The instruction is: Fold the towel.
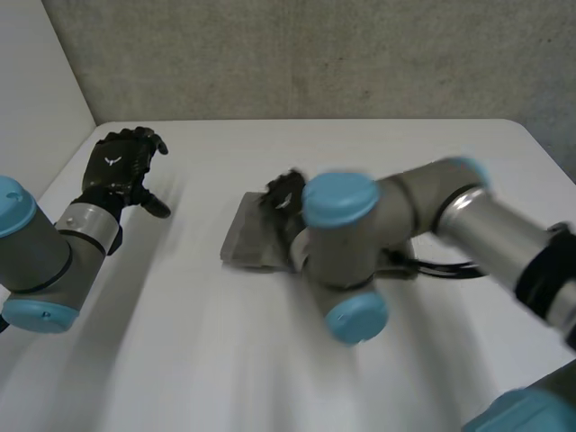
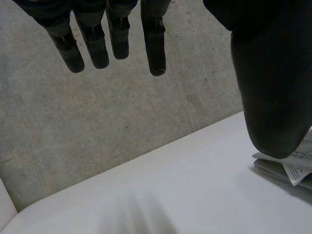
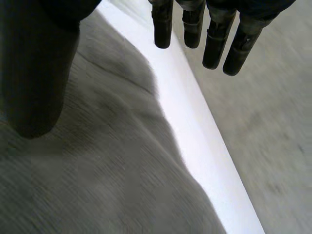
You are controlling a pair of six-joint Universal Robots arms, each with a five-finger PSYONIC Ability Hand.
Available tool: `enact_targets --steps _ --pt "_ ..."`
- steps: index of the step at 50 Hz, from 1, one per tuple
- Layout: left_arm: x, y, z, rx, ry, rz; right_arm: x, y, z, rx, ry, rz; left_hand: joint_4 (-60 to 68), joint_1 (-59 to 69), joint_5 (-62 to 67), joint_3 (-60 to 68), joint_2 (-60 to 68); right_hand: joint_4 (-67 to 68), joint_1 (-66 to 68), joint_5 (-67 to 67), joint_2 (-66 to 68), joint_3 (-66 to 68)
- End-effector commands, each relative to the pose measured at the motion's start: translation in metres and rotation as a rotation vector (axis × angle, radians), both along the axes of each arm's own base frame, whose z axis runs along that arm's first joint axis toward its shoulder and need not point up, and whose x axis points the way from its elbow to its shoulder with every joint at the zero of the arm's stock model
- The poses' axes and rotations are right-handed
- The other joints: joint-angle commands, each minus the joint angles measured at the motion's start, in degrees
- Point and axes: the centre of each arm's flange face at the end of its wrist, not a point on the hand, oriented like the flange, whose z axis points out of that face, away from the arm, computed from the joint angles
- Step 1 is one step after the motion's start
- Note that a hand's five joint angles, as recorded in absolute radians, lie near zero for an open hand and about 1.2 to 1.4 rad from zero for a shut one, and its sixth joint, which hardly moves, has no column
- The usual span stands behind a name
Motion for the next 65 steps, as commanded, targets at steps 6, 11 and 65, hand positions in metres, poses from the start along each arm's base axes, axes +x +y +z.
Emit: enact_targets --steps 6,11,65 --pt "-0.005 0.004 -0.006 0.012 -0.011 -0.014 -0.118 -0.051 0.046 0.288 -0.261 -0.216 -4.1 -4.3 -2.7 -3.9 -3.6 -4.7 -3.6 -3.5 -4.0 -4.1" --pt "-0.01 0.008 -0.008 0.018 -0.013 -0.028 -0.155 -0.043 0.013 0.407 -0.257 -0.243 -4.1 -4.3 -2.7 -3.9 -3.6 2.0 3.0 3.2 2.6 2.6" --pt "-0.031 0.034 0.002 -0.022 -0.002 -0.099 -0.078 0.017 0.054 0.209 -0.227 0.078 -4.1 -4.3 -2.7 -3.9 -3.6 65.3 66.4 66.5 66.0 65.9"
